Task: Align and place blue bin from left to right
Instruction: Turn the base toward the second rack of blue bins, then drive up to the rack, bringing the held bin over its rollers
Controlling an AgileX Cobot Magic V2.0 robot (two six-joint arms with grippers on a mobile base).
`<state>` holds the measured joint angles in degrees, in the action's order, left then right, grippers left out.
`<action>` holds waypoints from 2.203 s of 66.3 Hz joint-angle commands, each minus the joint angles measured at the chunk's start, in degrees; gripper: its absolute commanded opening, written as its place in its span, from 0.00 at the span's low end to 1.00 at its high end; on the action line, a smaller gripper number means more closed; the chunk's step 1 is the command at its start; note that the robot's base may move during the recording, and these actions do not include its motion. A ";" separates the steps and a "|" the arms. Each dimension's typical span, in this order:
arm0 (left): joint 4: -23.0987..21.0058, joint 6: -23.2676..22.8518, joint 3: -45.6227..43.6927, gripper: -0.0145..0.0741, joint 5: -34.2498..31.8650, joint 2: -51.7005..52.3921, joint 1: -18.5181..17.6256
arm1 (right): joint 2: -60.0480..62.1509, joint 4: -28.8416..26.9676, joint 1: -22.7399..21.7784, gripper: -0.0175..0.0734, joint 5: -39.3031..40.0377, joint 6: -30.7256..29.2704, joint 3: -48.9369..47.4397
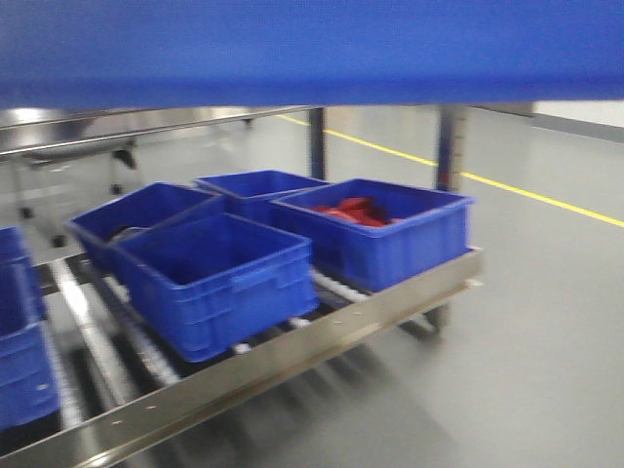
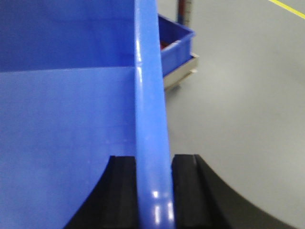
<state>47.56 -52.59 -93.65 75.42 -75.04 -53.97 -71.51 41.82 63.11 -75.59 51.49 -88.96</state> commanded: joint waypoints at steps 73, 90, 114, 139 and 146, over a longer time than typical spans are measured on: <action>-2.00 -0.52 -0.66 0.04 -5.45 -0.15 -1.01 | -0.53 -1.46 1.01 0.10 16.10 0.05 -0.54; -2.00 -0.52 -0.66 0.04 -5.45 -0.15 -1.01 | -0.53 -1.46 1.01 0.10 16.10 0.05 -0.54; -2.00 -0.52 -0.66 0.04 -5.45 -0.15 -1.01 | -0.53 -1.46 1.01 0.10 16.10 0.05 -0.54; -2.00 -0.52 -0.66 0.04 -5.45 -0.15 -1.01 | -0.53 -1.46 1.01 0.10 16.10 0.05 -0.54; -2.00 -0.52 -0.66 0.04 -5.45 -0.15 -1.01 | -0.53 -1.46 1.01 0.10 16.10 0.05 -0.54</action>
<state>47.64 -52.59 -93.65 75.42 -75.04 -53.97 -71.51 41.71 63.11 -75.59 51.49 -88.96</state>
